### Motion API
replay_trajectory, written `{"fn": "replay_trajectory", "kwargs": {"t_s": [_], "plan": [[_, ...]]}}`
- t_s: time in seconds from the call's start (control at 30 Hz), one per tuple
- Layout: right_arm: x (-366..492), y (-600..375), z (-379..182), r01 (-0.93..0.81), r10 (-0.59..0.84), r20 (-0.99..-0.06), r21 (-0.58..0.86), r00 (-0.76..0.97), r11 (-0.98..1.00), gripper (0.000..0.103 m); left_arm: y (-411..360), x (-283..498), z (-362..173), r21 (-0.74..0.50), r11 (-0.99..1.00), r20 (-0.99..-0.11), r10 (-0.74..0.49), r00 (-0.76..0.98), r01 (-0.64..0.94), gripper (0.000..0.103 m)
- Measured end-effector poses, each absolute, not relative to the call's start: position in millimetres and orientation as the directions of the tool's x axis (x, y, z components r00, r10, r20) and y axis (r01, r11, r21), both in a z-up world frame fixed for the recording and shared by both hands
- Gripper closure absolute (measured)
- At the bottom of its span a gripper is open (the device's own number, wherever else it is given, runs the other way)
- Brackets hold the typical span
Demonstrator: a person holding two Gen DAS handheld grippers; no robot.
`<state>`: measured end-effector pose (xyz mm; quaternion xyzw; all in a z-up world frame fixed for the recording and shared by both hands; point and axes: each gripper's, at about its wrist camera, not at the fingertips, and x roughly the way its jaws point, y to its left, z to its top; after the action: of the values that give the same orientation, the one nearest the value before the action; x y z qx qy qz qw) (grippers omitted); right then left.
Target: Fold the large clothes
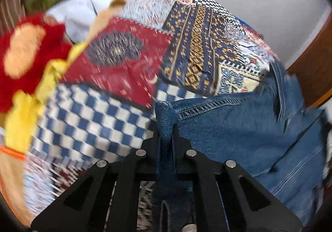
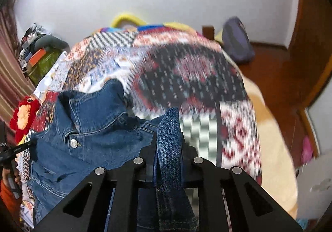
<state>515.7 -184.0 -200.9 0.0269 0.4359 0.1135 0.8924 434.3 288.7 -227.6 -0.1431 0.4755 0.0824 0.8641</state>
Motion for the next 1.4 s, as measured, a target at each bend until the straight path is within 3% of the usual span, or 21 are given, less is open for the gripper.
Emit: {"fn": "replay_trajectory", "kwargs": {"t_s": [0.13,0.33,0.63,0.73,0.8,0.83,1.1,1.4], "plan": [[537.0,-169.2,-196.7,-0.182,0.187,-0.760,0.092,0.622,0.979,0.091,295.2,443.7,-233.9,-0.123,0.944,-0.858,0.053,0.511,-0.305,0.095],[559.5,-166.3,-244.1,-0.151,0.101,-0.811,0.016,0.576,0.988,0.090,298.5,458.8,-259.8,-0.131,0.942,-0.874,0.038,0.484,-0.310,0.094],[561.8,-174.9,-283.0,-0.195,0.126,-0.837,0.024,0.532,0.981,0.087,285.3,463.1,-277.2,-0.046,0.960,-0.878,0.093,0.470,-0.276,0.087],[557.8,-169.2,-282.2,-0.216,0.071,-0.836,-0.057,0.543,0.975,0.073,282.3,461.7,-276.2,-0.019,0.967,-0.883,0.102,0.458,-0.253,0.086],[552.4,-167.0,-280.1,-0.186,-0.044,-0.821,-0.180,0.569,0.966,0.028,281.8,459.4,-275.3,-0.017,0.967,-0.889,0.101,0.447,-0.253,0.086],[550.3,-167.7,-278.6,-0.167,-0.090,-0.806,-0.228,0.585,0.959,0.022,281.9,458.1,-274.5,-0.020,0.967,-0.893,0.097,0.440,-0.255,0.086],[521.2,-189.4,-245.7,-0.175,-0.022,-0.832,-0.143,0.555,0.974,0.021,272.5,431.9,-245.4,-0.008,0.970,-0.891,0.104,0.443,-0.243,0.086],[441.5,-186.3,-175.0,-0.229,0.060,-0.764,-0.116,0.642,0.966,0.020,236.0,374.4,-166.6,-0.038,0.985,-0.813,0.069,0.578,-0.170,0.086]]}}
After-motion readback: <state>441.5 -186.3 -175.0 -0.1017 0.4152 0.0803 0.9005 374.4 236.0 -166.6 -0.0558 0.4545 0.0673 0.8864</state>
